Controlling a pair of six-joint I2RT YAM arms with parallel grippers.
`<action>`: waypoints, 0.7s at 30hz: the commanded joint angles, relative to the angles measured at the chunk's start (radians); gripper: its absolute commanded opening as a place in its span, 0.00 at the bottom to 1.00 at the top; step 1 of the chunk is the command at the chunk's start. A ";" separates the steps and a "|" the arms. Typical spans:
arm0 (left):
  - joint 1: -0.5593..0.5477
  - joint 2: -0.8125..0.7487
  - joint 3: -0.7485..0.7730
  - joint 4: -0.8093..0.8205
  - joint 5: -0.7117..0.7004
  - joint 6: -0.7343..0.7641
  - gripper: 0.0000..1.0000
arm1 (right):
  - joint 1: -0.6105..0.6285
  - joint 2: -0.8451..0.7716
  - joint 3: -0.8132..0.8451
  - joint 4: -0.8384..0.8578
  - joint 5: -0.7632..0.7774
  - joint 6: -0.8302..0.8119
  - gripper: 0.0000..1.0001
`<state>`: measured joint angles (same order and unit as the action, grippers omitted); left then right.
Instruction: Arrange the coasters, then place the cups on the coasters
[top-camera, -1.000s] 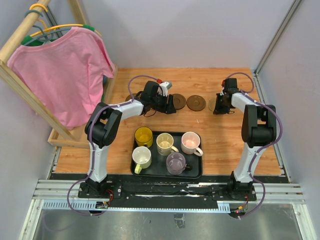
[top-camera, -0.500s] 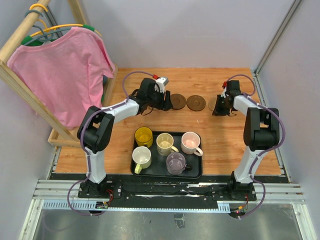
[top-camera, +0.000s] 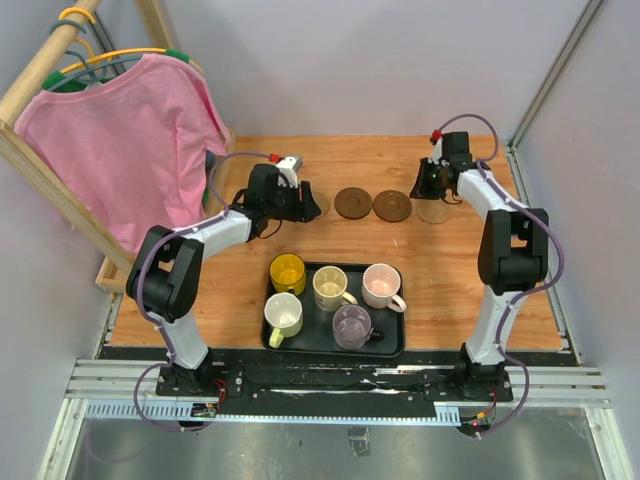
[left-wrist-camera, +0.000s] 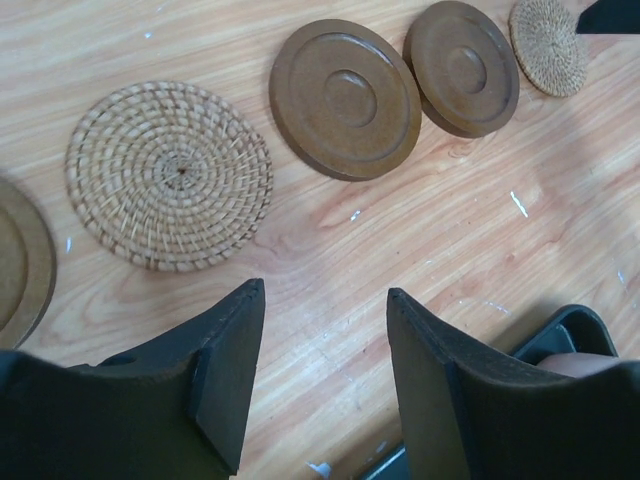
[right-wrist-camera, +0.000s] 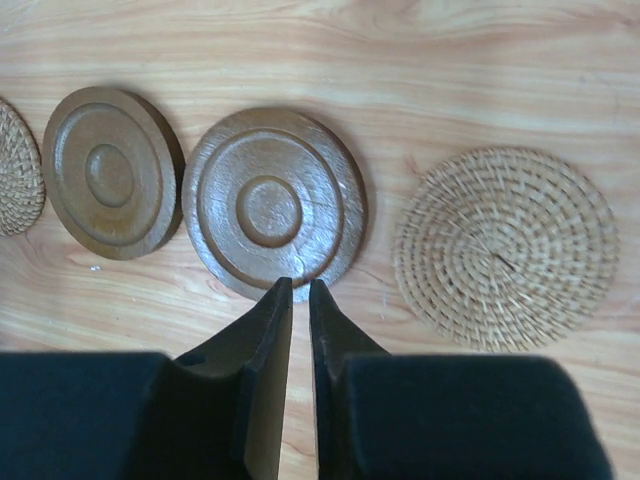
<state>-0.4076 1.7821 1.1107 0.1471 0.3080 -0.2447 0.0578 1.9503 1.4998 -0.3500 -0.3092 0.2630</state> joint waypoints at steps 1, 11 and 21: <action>0.034 -0.078 -0.068 0.129 0.008 -0.070 0.56 | 0.038 0.083 0.066 -0.032 -0.028 -0.022 0.11; 0.089 -0.097 -0.140 0.189 0.034 -0.126 0.56 | 0.064 0.158 0.147 -0.051 -0.060 -0.041 0.02; 0.090 -0.086 -0.147 0.193 0.039 -0.124 0.56 | 0.099 0.219 0.205 -0.075 -0.071 -0.063 0.03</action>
<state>-0.3210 1.7145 0.9741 0.2989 0.3344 -0.3676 0.1318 2.1262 1.6588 -0.3897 -0.3672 0.2264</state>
